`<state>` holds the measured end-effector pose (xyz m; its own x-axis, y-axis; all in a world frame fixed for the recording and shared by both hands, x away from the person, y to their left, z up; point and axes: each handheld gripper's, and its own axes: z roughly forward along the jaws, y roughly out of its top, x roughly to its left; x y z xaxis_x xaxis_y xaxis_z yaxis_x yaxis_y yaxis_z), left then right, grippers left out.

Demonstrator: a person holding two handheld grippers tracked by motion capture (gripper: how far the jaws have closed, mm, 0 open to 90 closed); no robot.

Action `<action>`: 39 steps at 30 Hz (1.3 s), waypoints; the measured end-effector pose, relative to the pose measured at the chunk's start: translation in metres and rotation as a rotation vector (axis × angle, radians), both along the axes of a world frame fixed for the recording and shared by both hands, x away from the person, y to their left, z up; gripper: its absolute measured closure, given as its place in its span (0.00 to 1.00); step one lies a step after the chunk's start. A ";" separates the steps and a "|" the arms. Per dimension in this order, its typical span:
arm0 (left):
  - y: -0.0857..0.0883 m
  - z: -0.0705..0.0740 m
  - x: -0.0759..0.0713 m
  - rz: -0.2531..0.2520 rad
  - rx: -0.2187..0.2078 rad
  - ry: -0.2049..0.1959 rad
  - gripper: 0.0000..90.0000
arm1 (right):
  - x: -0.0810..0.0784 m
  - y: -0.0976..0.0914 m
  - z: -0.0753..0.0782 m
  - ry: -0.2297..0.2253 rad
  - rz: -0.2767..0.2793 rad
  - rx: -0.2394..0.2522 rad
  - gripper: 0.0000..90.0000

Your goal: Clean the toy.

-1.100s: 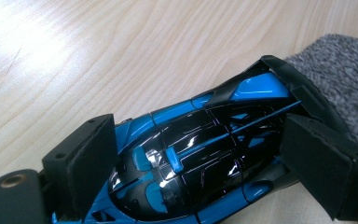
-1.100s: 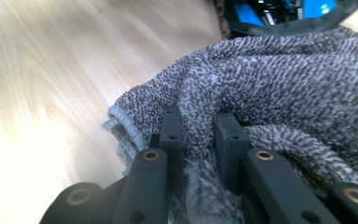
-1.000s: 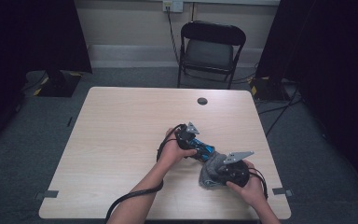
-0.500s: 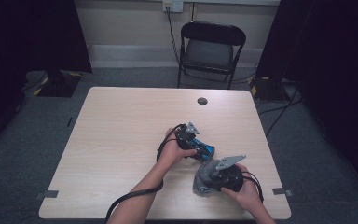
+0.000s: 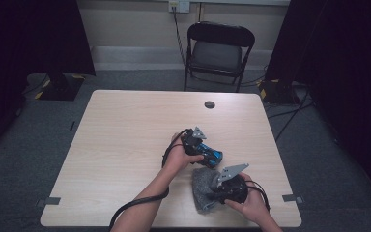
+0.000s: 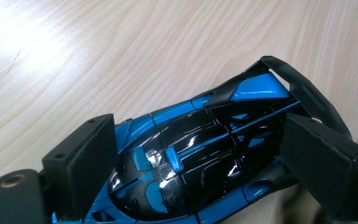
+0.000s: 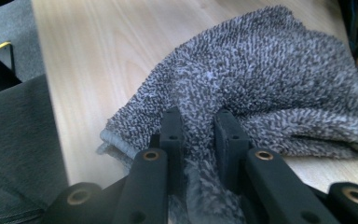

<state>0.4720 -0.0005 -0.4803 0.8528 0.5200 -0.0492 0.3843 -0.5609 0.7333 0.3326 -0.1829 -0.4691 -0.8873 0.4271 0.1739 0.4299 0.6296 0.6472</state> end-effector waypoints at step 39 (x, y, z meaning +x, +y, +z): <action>-0.001 0.001 0.000 0.004 0.003 0.003 0.12 | 0.017 -0.092 0.048 -0.176 -0.311 0.127 0.85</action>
<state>0.4720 -0.0017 -0.4797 0.8504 0.5238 -0.0506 0.3892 -0.5614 0.7303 0.3493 -0.2747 -0.4209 -0.7395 0.6658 0.0997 0.4636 0.3963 0.7925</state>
